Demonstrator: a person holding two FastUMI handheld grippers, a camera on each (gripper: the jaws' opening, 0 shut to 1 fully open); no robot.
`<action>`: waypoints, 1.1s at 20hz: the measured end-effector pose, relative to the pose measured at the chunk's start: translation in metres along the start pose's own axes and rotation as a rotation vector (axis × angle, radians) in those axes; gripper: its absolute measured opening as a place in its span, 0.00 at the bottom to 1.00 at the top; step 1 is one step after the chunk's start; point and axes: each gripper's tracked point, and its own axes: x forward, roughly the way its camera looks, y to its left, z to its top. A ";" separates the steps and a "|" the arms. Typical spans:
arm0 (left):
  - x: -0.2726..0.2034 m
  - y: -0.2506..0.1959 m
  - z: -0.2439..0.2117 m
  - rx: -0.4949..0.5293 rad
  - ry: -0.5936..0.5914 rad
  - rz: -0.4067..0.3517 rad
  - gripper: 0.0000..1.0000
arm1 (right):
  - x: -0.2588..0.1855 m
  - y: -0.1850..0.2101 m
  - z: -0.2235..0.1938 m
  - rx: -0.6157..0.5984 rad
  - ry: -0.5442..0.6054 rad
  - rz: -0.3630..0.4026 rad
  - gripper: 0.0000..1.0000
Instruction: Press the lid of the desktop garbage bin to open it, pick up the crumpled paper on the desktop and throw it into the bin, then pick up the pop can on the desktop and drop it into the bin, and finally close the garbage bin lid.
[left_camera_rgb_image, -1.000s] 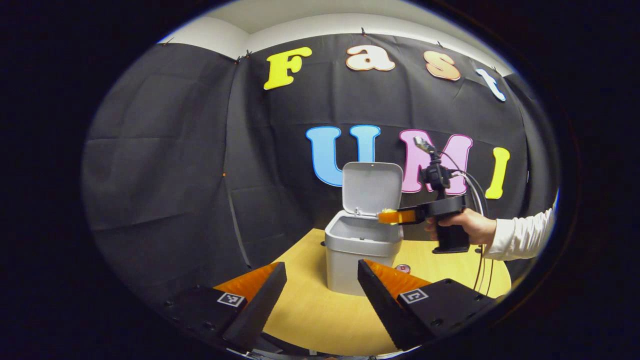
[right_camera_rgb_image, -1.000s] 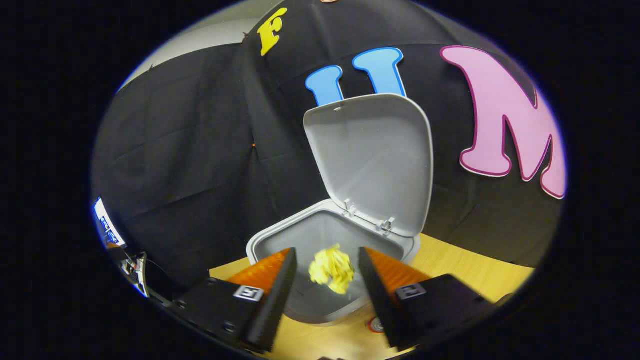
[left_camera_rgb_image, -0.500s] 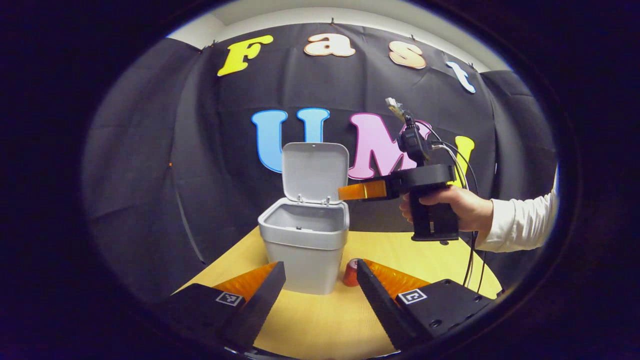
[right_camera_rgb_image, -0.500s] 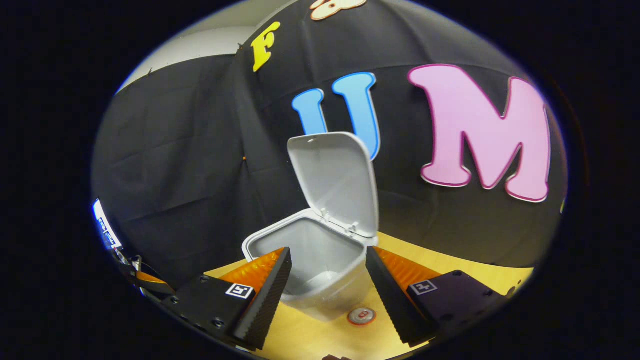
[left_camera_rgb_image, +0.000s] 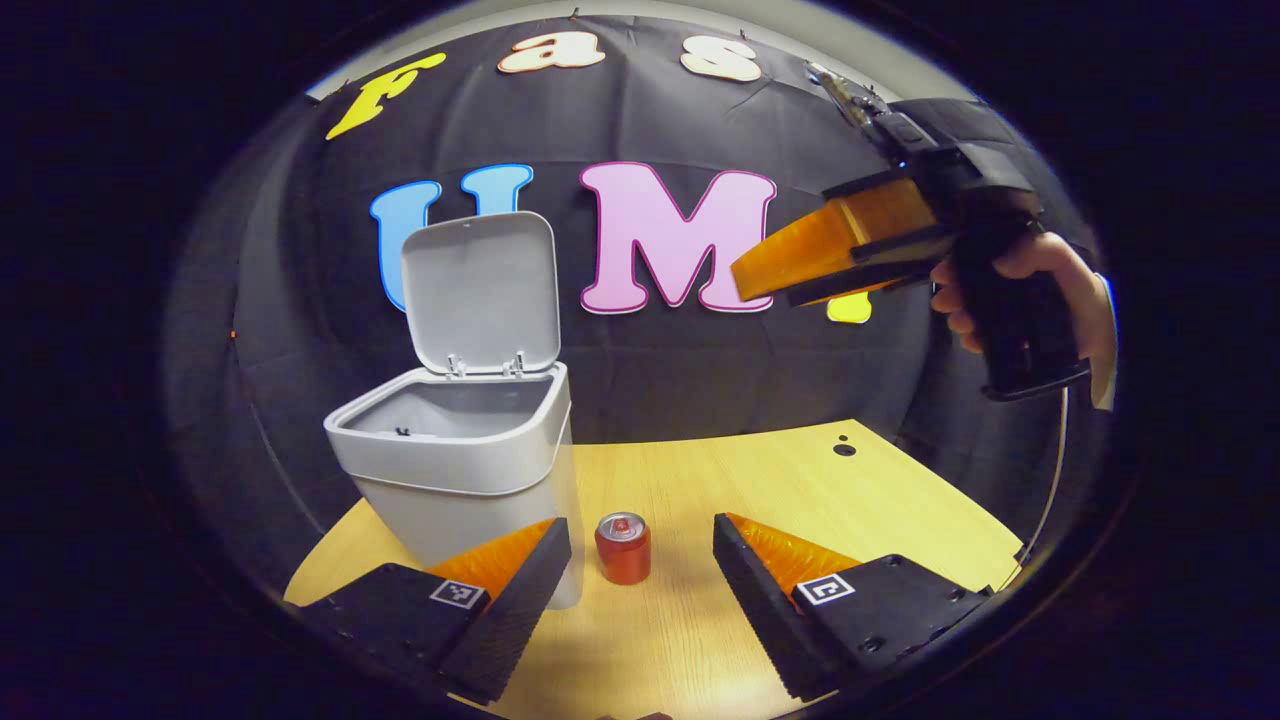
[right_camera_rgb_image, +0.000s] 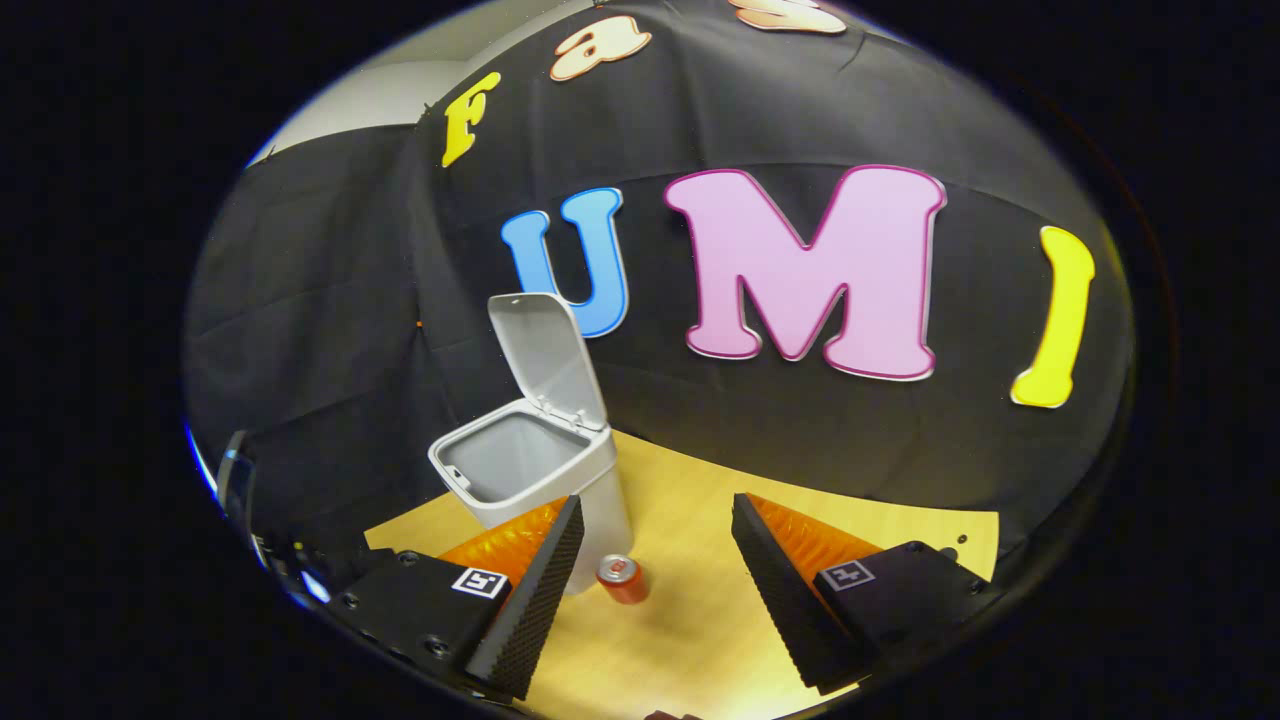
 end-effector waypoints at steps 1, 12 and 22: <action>0.013 -0.001 -0.009 0.009 0.013 0.006 0.97 | -0.008 -0.009 -0.002 -0.003 -0.001 -0.019 0.96; 0.109 0.009 -0.058 0.025 0.118 0.098 0.98 | -0.057 -0.067 -0.038 0.062 0.046 -0.163 0.96; 0.148 0.016 -0.096 -0.041 0.188 0.124 0.96 | -0.059 -0.076 -0.059 0.077 0.113 -0.196 0.96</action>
